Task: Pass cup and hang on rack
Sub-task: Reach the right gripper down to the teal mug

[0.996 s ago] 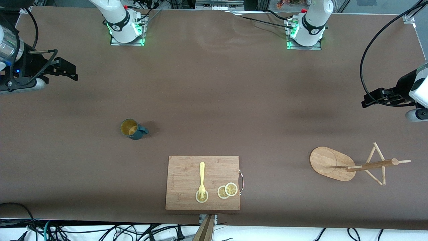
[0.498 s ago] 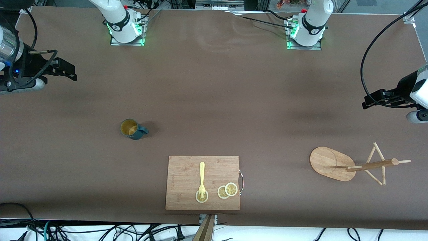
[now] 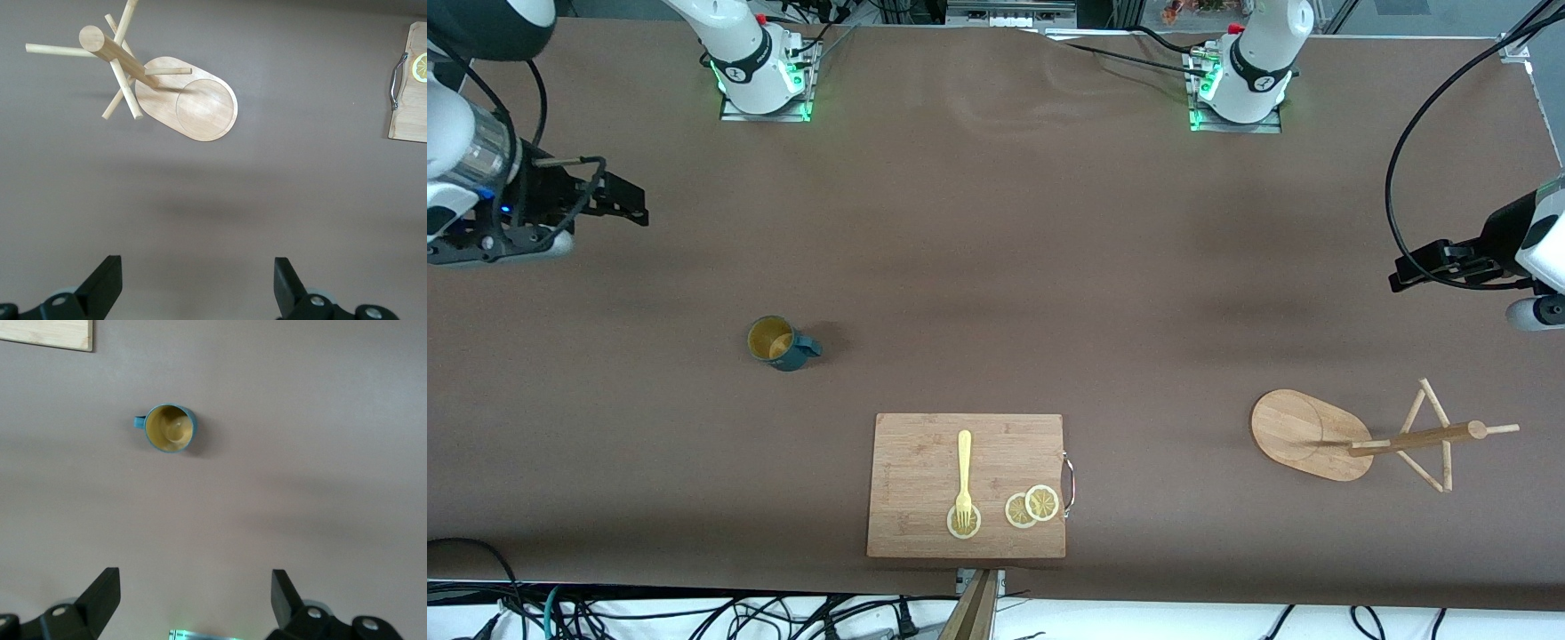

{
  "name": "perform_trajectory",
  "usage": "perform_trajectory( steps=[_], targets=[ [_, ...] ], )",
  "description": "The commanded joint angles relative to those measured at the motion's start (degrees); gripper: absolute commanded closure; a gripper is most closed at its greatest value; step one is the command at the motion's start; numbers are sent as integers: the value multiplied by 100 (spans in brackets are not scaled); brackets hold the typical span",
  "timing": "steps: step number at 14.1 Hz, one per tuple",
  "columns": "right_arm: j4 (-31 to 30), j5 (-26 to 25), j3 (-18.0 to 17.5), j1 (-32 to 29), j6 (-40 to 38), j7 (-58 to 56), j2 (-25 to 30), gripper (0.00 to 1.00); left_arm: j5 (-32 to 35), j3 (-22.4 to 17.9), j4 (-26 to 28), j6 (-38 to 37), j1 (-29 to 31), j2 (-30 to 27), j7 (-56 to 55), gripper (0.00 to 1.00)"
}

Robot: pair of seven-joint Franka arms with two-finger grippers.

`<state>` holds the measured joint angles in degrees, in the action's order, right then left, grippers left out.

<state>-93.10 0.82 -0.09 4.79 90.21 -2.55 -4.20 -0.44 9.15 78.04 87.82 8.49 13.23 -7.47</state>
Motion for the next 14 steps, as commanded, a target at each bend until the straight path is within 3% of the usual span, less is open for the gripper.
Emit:
perform_trajectory(
  steps=[1, 3, 7, 12, 14],
  targets=[
    [-778, -91, -123, -101, 829, 52, 43, 0, 97, 34, -202, -81, 21, 92, -27, 0],
    [-1226, -91, -140, -92, 1540, 306, -185, 0, 106, 34, -193, -81, 30, 100, -27, 0],
    [-1562, -82, -158, 109, 2955, 571, -1125, 0, 106, 34, -193, -81, 65, 109, -18, 0],
    [-2177, -82, -149, 408, 4038, 1150, -1584, 1, 97, 34, -193, -81, 100, 118, -18, 0],
    [-2116, -82, -149, 417, 4075, 1160, -1724, 1, 88, 34, -202, -81, 100, 144, -18, 0]
  ],
)
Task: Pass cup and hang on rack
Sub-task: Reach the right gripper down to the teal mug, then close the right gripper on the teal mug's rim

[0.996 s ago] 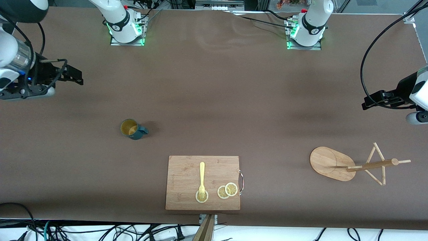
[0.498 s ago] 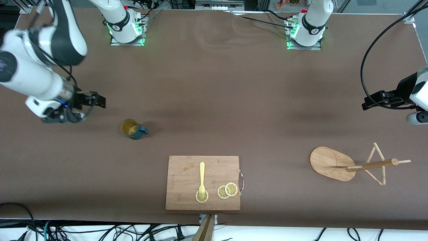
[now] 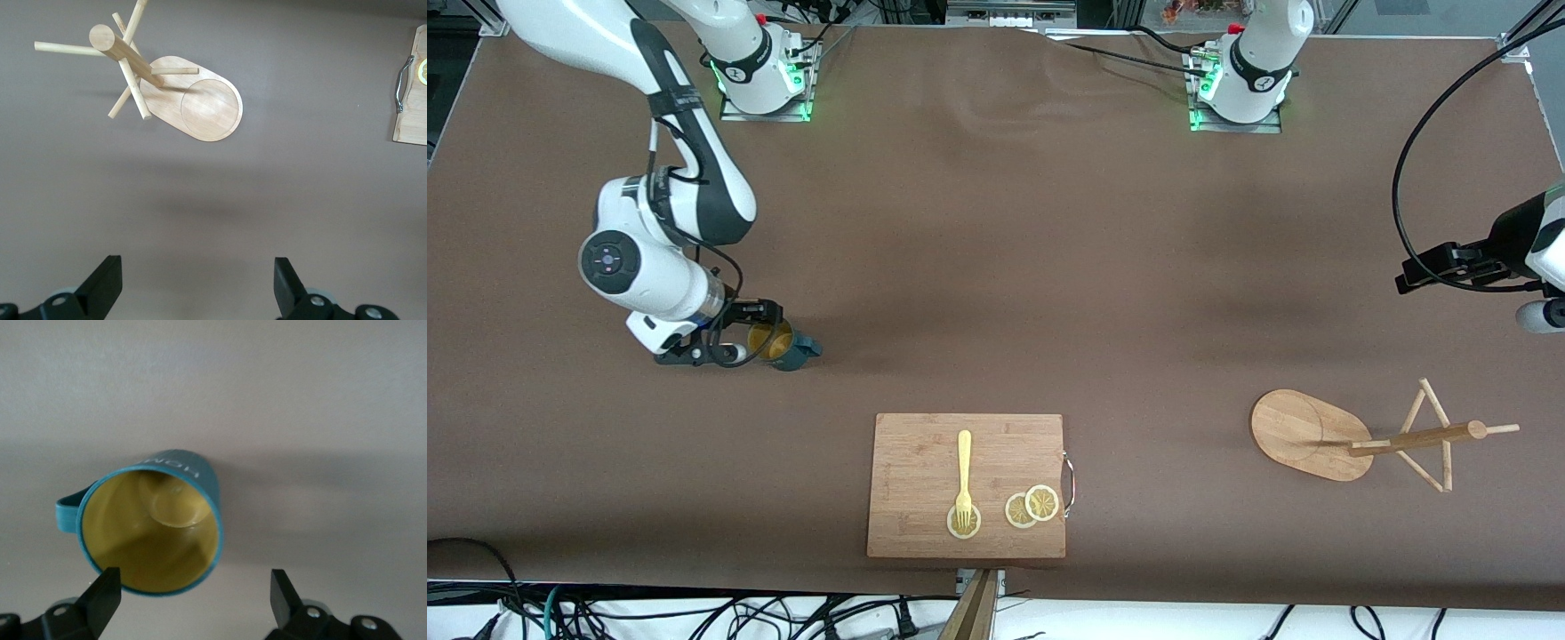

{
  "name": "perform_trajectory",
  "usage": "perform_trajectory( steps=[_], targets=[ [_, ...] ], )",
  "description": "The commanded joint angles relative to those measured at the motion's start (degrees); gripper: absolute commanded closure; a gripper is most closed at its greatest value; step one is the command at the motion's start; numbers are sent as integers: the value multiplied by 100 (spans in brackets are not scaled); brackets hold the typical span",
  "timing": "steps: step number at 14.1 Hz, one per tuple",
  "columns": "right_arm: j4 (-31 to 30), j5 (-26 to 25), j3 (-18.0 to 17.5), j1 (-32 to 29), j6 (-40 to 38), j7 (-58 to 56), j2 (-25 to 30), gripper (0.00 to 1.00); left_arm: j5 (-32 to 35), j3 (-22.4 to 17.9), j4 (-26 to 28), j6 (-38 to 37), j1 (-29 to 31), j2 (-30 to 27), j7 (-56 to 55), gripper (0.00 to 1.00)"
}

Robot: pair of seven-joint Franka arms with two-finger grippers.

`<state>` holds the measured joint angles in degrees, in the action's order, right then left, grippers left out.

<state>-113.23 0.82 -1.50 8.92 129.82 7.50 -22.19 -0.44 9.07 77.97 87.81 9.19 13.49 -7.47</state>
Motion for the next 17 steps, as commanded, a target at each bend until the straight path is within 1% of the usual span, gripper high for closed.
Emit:
perform_trajectory(
  steps=[1, 8, 12, 15, 17],
  targets=[
    [-67, -73, -8, 4, 122, 172, 22, 2, 88, 42, -186, -79, 30, 119, -18, 0],
    [12, -73, 9, -75, 131, 120, -40, 2, 88, 42, -186, -79, 30, 119, -18, 0],
    [354, -55, 27, -83, 61, 93, -154, 2, 88, 42, -186, -79, 39, 180, -18, 0],
    [433, -55, 27, -83, 113, 164, -364, 2, 71, 51, -186, -88, 48, 172, -9, 0],
    [670, -47, 27, -92, 122, 146, -628, 6, 79, 51, -160, -123, 39, 172, -9, 0]
  ],
)
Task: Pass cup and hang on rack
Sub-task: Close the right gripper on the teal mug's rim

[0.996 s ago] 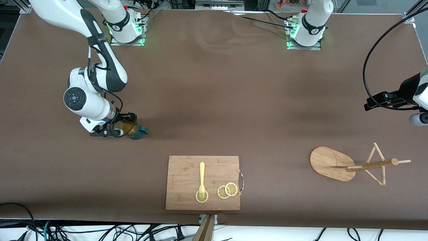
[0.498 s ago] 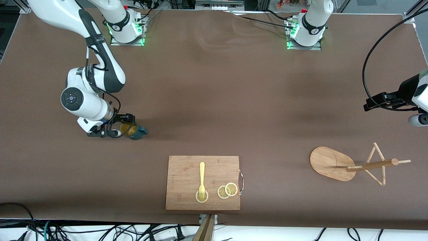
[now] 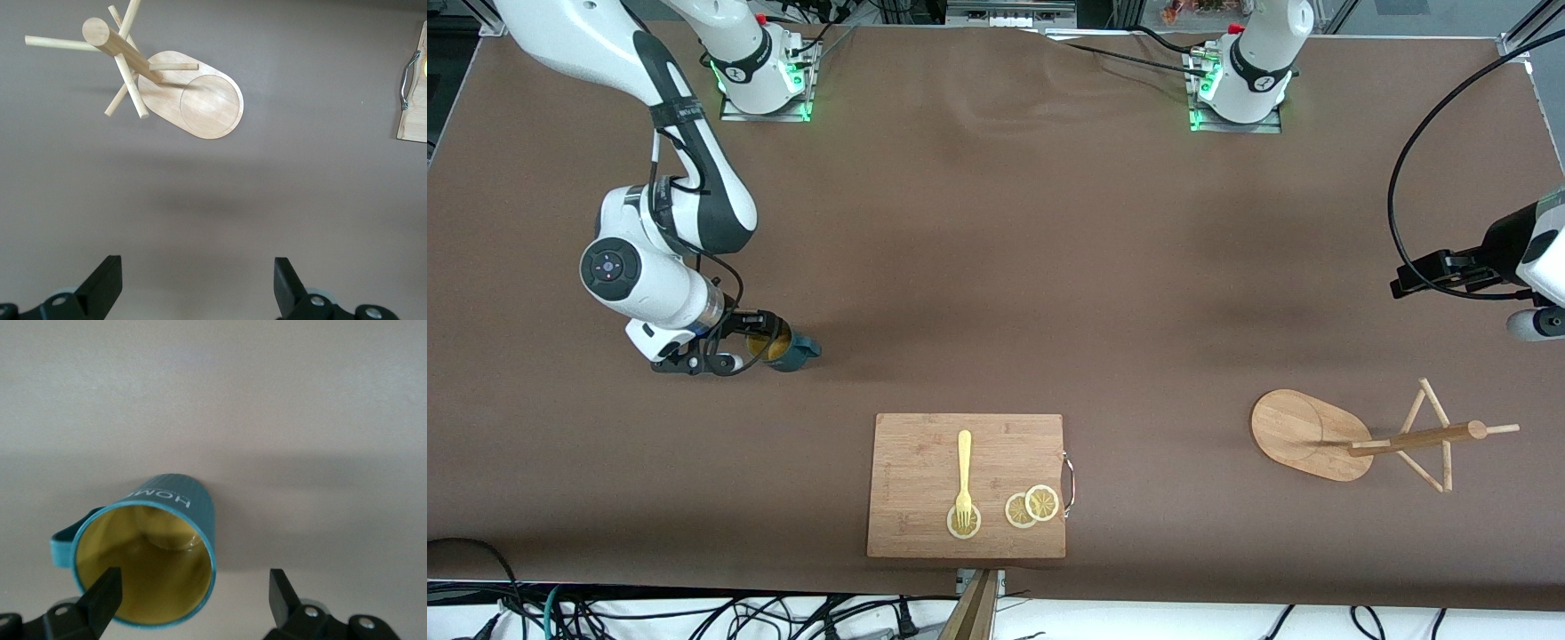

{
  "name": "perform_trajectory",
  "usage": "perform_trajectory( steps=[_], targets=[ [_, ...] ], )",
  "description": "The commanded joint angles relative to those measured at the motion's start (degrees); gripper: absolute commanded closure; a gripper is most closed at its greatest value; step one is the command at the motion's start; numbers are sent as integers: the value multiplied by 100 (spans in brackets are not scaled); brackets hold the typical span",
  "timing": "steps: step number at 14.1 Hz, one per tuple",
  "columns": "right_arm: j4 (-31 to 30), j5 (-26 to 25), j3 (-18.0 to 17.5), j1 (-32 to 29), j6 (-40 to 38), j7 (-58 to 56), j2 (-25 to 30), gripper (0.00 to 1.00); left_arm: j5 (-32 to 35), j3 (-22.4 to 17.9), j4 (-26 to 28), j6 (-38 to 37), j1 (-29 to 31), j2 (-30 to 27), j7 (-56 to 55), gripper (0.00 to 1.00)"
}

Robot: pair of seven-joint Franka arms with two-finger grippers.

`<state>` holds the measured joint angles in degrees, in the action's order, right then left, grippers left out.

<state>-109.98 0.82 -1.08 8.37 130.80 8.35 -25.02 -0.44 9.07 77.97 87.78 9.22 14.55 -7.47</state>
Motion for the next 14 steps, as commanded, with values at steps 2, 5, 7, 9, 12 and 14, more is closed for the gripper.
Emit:
perform_trajectory(
  steps=[2, 5, 7, 9, 12, 14],
  targets=[
    [390, -38, -15, -28, 25, 87, -407, 19, 79, 51, -159, -129, 45, 65, 0, 0],
    [390, -20, -15, -28, 16, 87, -425, 69, 79, 60, -168, -129, 80, 65, 0, 0],
    [407, 6, -15, -19, -10, 35, -425, 100, 79, 60, -168, -129, 72, 65, 0, 0],
    [416, 15, -41, 15, -19, 35, -425, 100, 79, 51, -142, -120, 80, 65, 0, 0],
    [844, 15, -68, 269, -368, 43, -425, 100, 79, 51, -115, -120, 72, 48, 0, 0],
    [1397, 111, -68, 586, -860, 253, -512, 100, 79, 51, -106, -120, 63, 30, 0, 0]
  ],
)
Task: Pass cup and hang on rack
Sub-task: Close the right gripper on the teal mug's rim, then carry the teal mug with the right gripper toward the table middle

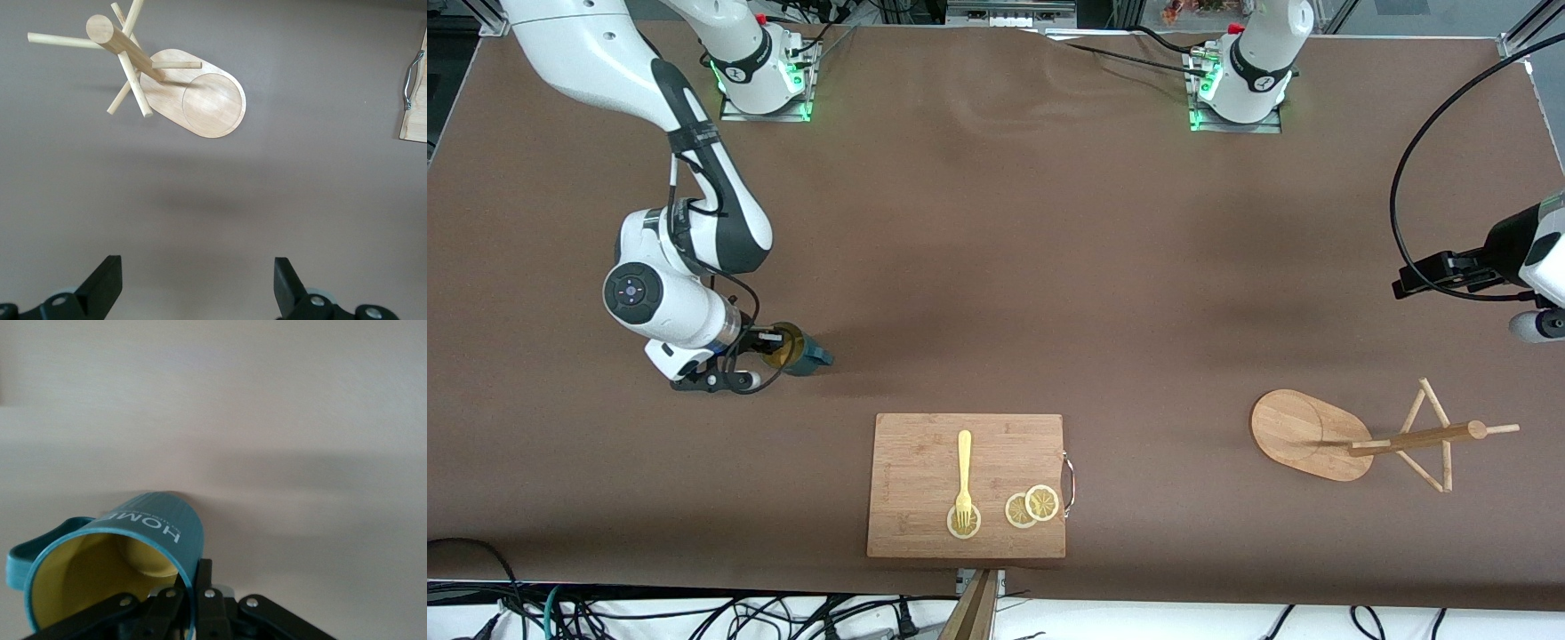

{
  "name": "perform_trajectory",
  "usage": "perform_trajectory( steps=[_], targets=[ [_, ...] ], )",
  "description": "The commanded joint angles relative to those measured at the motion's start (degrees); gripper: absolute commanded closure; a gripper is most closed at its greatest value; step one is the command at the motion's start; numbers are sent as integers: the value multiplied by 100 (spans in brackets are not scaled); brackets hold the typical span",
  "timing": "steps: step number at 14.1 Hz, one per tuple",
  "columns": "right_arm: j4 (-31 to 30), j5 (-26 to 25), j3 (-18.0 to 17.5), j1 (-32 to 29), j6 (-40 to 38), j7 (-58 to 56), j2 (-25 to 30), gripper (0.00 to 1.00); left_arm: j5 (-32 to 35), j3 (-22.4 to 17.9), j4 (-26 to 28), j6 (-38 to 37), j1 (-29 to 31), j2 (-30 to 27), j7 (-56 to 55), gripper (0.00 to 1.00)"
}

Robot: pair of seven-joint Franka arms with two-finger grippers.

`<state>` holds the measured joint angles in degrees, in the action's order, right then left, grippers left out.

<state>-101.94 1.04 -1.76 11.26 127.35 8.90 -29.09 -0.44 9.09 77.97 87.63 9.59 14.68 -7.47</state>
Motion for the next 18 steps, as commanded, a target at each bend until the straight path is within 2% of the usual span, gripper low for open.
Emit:
perform_trajectory(
  steps=[1, 3, 5, 9, 11, 15, 16, 18],
  targets=[
    [866, 150, 0, 489, -710, 487, -184, 100, 79, 49, -97, -97, 17, 17, 0, 0],
    [1332, 160, 0, 1042, -922, 1050, -360, 100, 79, 40, -80, -88, 8, 8, 9, 0],
    [1545, 151, 0, 1648, -862, 1743, -474, 100, 88, 40, 25, -71, -53, -27, 0, 0],
    [2791, 160, 9, 2913, -783, 3001, -1308, 100, 88, 23, 95, -106, -54, -44, 8, 0],
    [3205, 125, 27, 3424, -494, 3503, -1721, 100, 97, -143, 149, -132, -62, -246, 8, 0],
    [3365, -173, 184, 4321, 254, 4285, -2241, 100, 88, -521, 148, -554, -80, -510, 534, 0],
    [3365, -227, 202, 4419, 272, 4313, -2277, 100, 79, -609, 166, -615, -71, -510, 901, 0],
    [3365, -227, 194, 4428, 229, 4296, -2277, 100, 70, -628, 428, -773, -71, -502, 2409, 0]
  ],
)
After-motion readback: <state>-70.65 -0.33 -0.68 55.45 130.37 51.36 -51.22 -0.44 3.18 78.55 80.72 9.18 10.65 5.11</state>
